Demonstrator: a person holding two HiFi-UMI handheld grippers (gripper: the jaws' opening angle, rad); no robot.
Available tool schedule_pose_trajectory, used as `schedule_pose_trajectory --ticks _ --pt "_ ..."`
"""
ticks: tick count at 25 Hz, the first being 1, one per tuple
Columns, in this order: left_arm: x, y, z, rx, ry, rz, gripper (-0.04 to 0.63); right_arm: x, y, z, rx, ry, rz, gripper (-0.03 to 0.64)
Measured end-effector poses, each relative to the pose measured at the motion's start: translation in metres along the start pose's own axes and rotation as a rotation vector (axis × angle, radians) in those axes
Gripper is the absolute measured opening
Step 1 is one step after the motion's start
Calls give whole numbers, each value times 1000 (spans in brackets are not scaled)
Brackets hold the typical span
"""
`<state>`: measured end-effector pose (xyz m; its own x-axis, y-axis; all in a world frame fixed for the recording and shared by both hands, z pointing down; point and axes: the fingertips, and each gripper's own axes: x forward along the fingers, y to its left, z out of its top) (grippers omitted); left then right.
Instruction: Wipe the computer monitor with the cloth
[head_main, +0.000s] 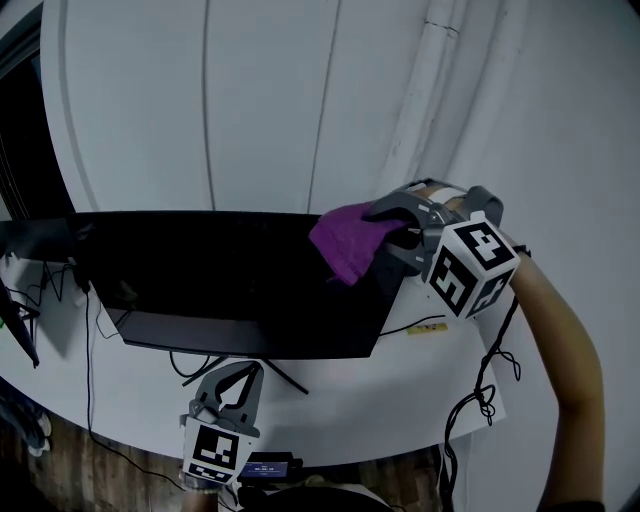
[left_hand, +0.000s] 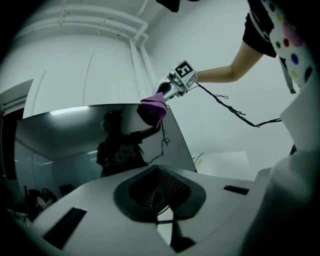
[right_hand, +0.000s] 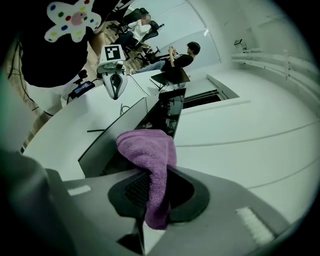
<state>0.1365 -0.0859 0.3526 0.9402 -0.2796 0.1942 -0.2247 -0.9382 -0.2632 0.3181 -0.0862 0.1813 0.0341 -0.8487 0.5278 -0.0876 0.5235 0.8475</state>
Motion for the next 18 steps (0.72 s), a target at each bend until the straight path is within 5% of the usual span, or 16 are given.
schedule_pose_trajectory --ticks 14,18 --pt "11 -30 -1 0 5 -33 6 -27 20 -61 117 71 -49 69" --pt "11 -27 3 0 -2 -24 6 -32 11 -65 205 54 -134 69"
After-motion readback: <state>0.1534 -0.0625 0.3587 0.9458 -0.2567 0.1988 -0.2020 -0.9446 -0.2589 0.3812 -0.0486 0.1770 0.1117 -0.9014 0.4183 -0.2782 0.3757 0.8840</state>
